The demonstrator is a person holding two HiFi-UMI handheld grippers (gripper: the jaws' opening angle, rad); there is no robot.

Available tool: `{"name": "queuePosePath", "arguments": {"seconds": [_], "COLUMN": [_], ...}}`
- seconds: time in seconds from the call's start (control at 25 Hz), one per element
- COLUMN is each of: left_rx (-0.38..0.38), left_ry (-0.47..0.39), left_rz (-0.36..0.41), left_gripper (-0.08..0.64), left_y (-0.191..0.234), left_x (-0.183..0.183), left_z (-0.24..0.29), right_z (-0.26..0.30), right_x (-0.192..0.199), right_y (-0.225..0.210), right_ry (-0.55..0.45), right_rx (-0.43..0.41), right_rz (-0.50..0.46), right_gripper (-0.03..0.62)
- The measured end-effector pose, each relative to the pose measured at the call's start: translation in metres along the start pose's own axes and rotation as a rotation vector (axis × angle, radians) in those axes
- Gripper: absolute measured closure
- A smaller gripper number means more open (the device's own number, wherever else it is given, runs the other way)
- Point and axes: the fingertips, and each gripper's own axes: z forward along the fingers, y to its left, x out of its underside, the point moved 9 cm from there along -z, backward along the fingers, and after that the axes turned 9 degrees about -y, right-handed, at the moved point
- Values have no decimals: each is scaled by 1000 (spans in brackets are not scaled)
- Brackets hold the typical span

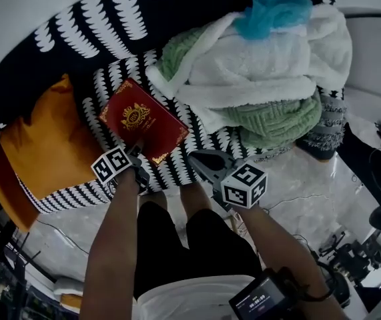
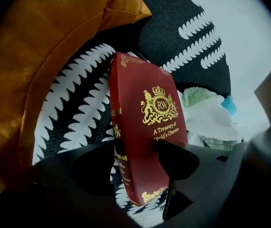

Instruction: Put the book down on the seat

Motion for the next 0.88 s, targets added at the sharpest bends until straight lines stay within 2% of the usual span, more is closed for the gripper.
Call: {"name": "queuePosePath", "arguments": {"seconds": [0.12, 0.28, 0.44, 0.6, 0.72, 0.88], "left_rx": [-36, -105, -86, -9, -8, 20], "left_ry": [13, 32, 26, -1, -17, -38], "left_rz": [39, 148, 236, 340, 426, 415], "left_gripper": [265, 265, 286, 366, 437, 534], "left_y": [-4, -14, -23, -39, -46, -55], "left_x": [2, -10, -9, -9, -10, -8], "left_z": [-2, -3, -15, -42, -71, -99], "right_z": [-5, 0, 2, 5, 8, 3], "right_x": [2, 3, 1, -6, -11, -20], "right_y": [-2, -2, 1, 4, 10, 13], "right_ry": [9, 13, 25, 31, 31, 28], "right_rx": [8, 12, 4, -1, -18, -8], "right_rz": [-2, -7, -15, -38, -53, -65], "right_gripper": [578, 578, 578, 578, 578, 578]}}
